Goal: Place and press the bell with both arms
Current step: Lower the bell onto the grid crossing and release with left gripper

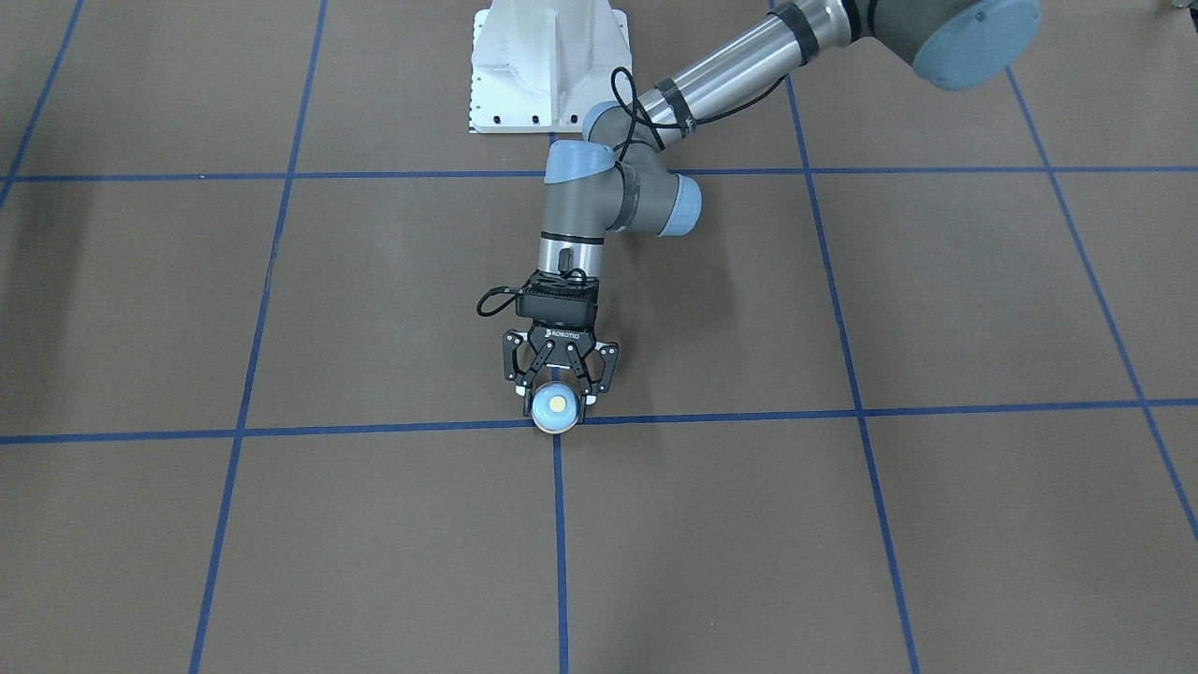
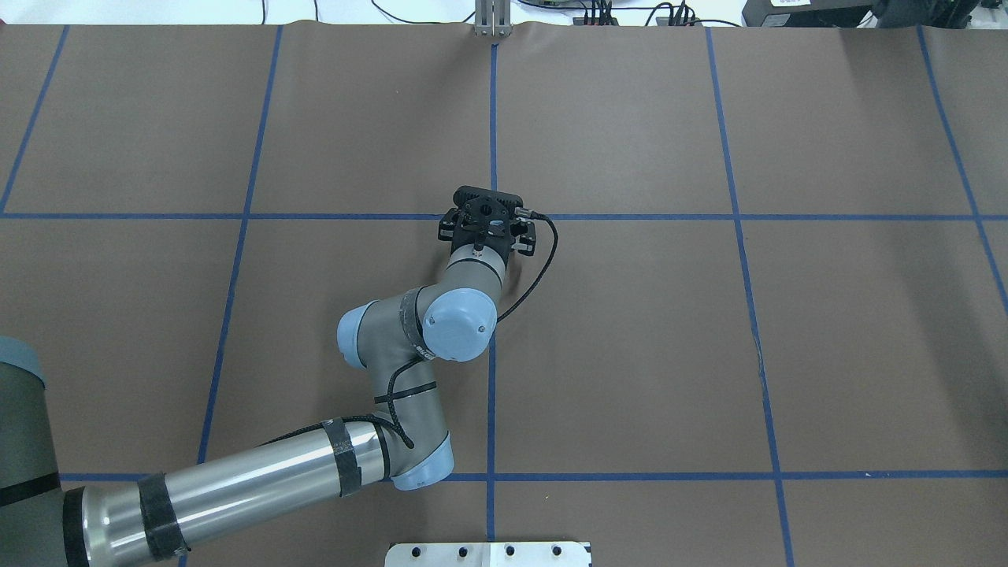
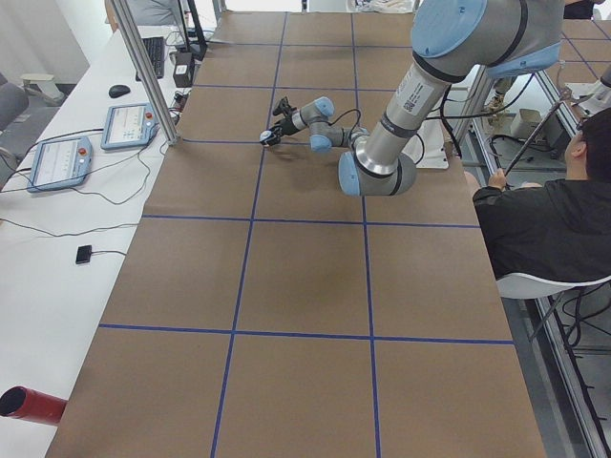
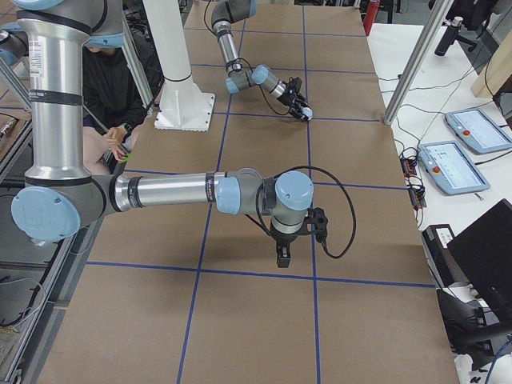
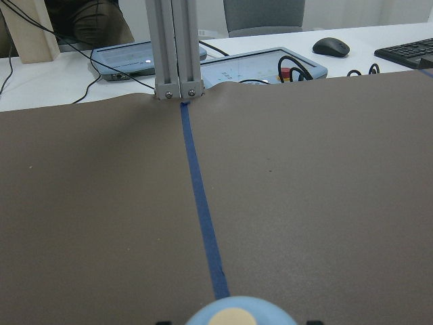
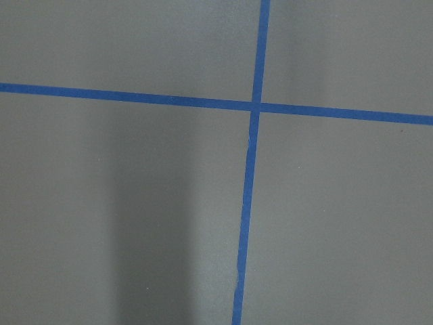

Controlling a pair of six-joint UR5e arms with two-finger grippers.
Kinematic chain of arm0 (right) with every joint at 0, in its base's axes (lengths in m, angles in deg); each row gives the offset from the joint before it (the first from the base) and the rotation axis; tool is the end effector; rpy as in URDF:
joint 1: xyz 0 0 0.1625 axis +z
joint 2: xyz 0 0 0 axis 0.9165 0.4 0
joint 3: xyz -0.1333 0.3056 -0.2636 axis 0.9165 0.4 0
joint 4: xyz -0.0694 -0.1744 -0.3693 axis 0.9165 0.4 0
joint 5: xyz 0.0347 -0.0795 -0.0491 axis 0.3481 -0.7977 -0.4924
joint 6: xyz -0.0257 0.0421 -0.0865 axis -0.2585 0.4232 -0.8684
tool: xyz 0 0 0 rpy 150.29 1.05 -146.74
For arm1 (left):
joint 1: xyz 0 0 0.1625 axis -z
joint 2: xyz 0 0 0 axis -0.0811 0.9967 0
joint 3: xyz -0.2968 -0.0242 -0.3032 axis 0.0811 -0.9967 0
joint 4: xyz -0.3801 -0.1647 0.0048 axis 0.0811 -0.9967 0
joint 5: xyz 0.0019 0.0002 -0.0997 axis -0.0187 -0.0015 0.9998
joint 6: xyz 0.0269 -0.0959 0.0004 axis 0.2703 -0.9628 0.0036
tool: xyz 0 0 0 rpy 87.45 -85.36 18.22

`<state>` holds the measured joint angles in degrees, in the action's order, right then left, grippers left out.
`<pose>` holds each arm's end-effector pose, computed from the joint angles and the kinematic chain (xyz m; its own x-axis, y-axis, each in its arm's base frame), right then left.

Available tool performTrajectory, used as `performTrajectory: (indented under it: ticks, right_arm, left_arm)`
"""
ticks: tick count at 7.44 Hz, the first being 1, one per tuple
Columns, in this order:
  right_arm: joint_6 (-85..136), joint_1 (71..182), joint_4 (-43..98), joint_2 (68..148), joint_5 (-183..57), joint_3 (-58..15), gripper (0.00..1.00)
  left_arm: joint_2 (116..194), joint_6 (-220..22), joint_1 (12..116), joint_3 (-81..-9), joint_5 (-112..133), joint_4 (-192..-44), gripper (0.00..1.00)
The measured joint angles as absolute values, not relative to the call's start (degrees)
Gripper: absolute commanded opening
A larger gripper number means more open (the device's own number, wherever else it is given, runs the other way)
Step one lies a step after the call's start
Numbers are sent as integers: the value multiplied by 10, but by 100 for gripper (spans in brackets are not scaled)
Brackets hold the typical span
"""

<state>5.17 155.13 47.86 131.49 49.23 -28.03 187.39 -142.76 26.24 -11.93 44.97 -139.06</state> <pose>0.0519 -0.4665 0.6158 0.6998 -0.0714 0.7107 0.0686 0.9971 0.0326 0.6906 -0.4766 0.2305 0.7163 0.1831 -0.6733 0.4810 0.5695 0.6665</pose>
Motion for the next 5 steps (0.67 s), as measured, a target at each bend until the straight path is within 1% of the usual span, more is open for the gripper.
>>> performTrajectory:
  ticks: [1,5]
  right_arm:
    - [52,1551,479,1315,492,-280,100]
    - [53,1549,478,1312,491,-280,100]
  left_arm:
    - [1874,-1428,262,-119,452,-1391,100]
    - [1877,-1429,261,-129,459,-1394,100]
